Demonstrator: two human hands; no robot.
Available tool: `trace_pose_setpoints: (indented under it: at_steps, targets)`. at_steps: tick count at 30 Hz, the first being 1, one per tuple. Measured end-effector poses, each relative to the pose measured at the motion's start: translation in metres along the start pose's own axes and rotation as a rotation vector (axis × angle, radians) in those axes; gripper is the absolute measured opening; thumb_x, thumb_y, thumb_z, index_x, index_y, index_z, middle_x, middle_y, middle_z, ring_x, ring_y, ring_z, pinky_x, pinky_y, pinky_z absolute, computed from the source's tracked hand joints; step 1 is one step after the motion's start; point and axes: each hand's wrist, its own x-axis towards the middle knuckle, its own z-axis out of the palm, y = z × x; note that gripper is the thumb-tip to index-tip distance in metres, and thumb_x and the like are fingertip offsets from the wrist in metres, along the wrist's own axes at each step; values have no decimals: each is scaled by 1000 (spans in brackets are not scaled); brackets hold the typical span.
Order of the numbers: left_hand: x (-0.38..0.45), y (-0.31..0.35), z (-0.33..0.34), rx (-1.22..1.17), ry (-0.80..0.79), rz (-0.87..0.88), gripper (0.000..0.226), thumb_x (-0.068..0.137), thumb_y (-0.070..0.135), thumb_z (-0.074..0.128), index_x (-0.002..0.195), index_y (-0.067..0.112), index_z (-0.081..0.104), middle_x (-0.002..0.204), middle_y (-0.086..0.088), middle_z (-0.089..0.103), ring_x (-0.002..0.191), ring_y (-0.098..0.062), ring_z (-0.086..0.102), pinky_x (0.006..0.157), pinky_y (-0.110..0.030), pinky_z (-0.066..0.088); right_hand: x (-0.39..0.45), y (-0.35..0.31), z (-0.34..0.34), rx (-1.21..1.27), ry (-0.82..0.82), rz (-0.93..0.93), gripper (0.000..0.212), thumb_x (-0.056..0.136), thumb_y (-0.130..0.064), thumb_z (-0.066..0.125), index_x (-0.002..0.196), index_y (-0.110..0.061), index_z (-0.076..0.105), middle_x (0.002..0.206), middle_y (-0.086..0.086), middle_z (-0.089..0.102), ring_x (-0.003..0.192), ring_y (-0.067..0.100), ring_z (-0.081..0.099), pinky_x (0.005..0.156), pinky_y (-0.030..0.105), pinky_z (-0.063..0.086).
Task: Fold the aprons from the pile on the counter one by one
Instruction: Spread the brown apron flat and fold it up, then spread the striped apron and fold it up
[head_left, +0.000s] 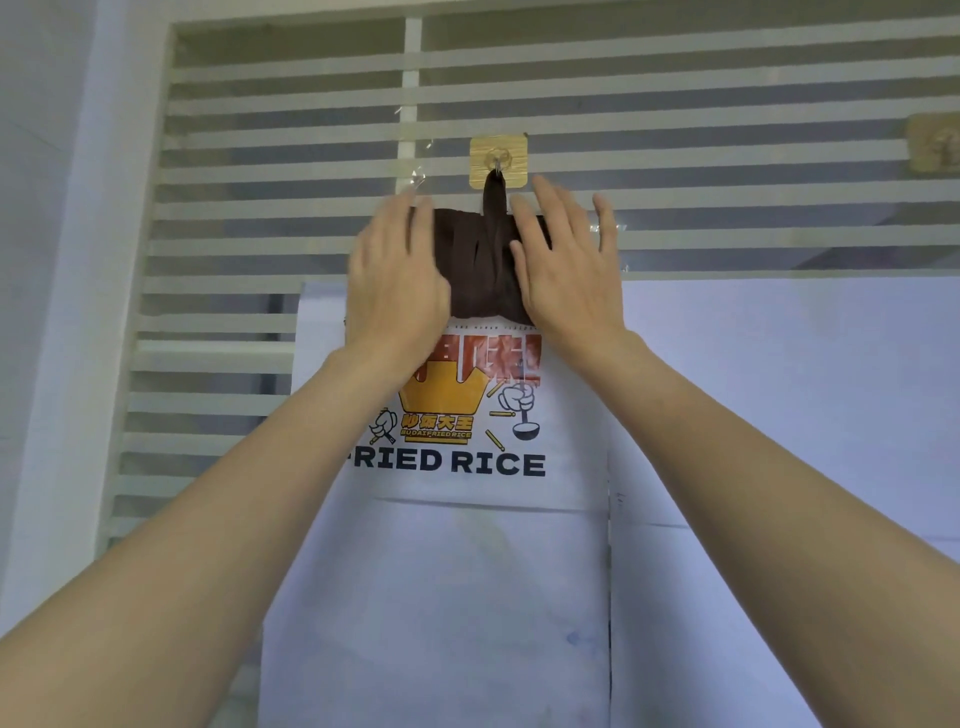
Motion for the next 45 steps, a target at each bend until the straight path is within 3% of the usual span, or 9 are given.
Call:
trace_pose_setpoints:
  at_steps: [5, 12, 17, 21, 27, 32, 37, 41, 45]
  targets:
    - [0, -4, 18, 84, -350, 81, 59, 100, 14, 28, 149, 5, -4, 157, -15, -7, 146, -25, -6, 118, -36, 2, -11, 5, 2, 24, -202, -15, 63, 96, -42, 12, 149, -12, 23, 157, 7, 21, 145, 20, 17, 116, 45, 1]
    - [10, -5, -3, 91, -485, -11, 58, 101, 22, 28, 151, 11, 2, 159, -9, -1, 146, -22, -2, 117, -42, 3, -3, 4, -14, -5, -413, 32, 59, 102, -41, 15, 152, -16, -4, 160, 2, -7, 146, 15, -8, 115, 44, -11]
    - [-31, 2, -39, -167, -91, -75, 42, 91, 7, 40, 133, 2, 43, 136, -14, 45, 125, -27, 40, 105, -35, 27, -42, -7, -61, 191, -202, 156, 53, 98, -24, 28, 147, -5, 25, 156, 12, 20, 144, 23, 17, 116, 44, 3]
    - [-104, 36, -55, -360, -37, -125, 35, 78, 4, 39, 109, 2, 55, 112, -13, 54, 104, -28, 48, 91, -38, 36, -136, -34, -96, 322, -11, 181, 46, 77, -9, 38, 118, -1, 56, 127, 20, 53, 116, 26, 43, 98, 48, 35]
    - [-248, 94, -58, -320, -542, 9, 33, 81, 3, 46, 113, 3, 57, 117, -13, 54, 105, -31, 50, 82, -28, 25, -299, -65, -141, 512, -582, 180, 44, 70, -11, 36, 106, 2, 58, 110, 22, 57, 93, 36, 55, 81, 46, 45]
    - [-359, 126, -78, -210, -1099, -45, 35, 90, 11, 43, 124, 4, 49, 127, -15, 44, 110, -31, 46, 90, -40, 38, -401, -45, -196, 526, -1257, 93, 42, 93, -13, 44, 135, -8, 39, 133, 14, 38, 121, 30, 37, 94, 38, 32]
    - [-469, 149, -123, -148, -1603, -192, 35, 93, 12, 46, 127, 6, 44, 131, -14, 39, 108, -31, 50, 77, -31, 36, -505, -30, -241, 677, -1780, -7, 29, 93, -9, 42, 121, -5, 50, 123, 16, 47, 118, 32, 46, 86, 34, 40]
    - [-533, 155, -156, -18, -1862, -289, 33, 91, 14, 48, 123, 4, 47, 130, -16, 46, 111, -32, 52, 87, -37, 43, -568, -38, -278, 784, -1967, -97, 34, 90, -1, 41, 120, -6, 57, 126, 12, 54, 117, 29, 51, 95, 34, 41]
    - [-561, 168, -179, -31, -1960, -352, 25, 90, 14, 50, 112, 4, 58, 115, -13, 61, 103, -26, 57, 84, -33, 44, -612, -42, -309, 773, -2002, -399, 48, 91, 6, 40, 133, -15, 48, 140, 8, 38, 127, 31, 40, 103, 41, 38]
